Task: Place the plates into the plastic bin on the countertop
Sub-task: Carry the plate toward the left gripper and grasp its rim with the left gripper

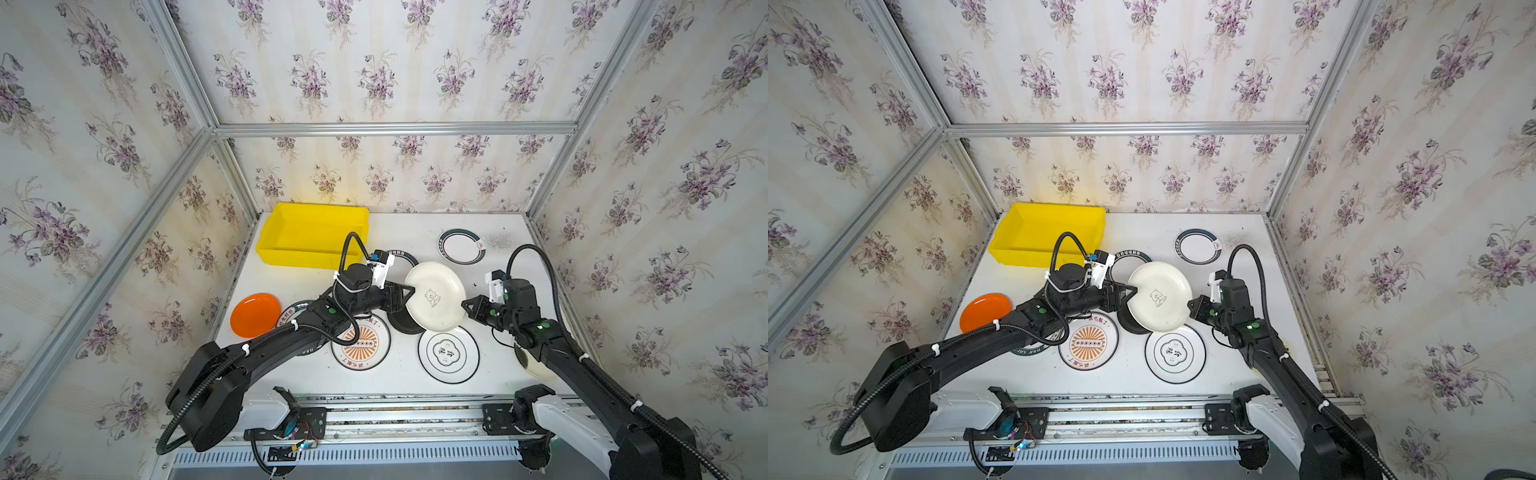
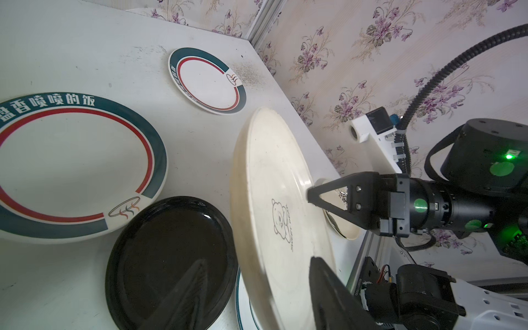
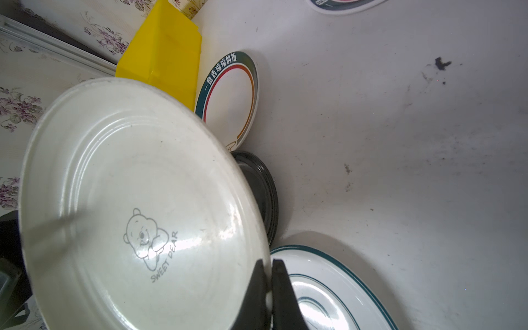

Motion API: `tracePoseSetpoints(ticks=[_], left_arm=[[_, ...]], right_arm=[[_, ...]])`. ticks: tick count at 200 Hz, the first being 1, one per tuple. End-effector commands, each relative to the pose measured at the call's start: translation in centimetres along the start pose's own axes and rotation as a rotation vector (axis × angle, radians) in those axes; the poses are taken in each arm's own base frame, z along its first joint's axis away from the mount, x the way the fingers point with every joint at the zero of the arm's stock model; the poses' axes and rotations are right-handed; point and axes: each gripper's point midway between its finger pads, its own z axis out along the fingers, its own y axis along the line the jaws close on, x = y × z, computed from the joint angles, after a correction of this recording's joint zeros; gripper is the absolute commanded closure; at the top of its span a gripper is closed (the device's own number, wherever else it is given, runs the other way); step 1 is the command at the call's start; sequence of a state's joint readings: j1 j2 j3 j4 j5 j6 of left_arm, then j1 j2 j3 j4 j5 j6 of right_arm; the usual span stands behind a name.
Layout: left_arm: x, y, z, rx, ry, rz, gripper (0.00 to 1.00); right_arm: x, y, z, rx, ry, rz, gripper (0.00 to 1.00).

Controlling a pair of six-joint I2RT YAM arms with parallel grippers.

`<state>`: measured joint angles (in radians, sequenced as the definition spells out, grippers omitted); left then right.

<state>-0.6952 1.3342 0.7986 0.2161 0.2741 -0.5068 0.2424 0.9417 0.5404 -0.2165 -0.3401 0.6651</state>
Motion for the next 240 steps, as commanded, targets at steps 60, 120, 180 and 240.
tracePoseSetpoints(ticks=[60, 120, 180, 240], left_arm=[[-0.4, 0.3, 0.2, -0.015, -0.017, -0.002, 0.76], [-0.6, 0.7, 0.2, -0.031, -0.024, -0.016, 0.95], [-1.1, 2.2, -0.3, -0.081, -0.049, -0.031, 1.00], [-2.5, 3.0, -0.2, -0.104, -0.077, -0.042, 0.91]], right_arm=[[-1.6, 3.7, 0.2, -0.060, -0.062, -0.107, 1.00], [-1.8, 4.2, 1.3, -0.064, -0.047, -0.109, 1.00], [-1.8, 4.2, 1.0, -0.061, -0.054, -0.128, 0.58], [-1.9, 3.9, -0.4, -0.044, -0.090, -0.155, 0.24]])
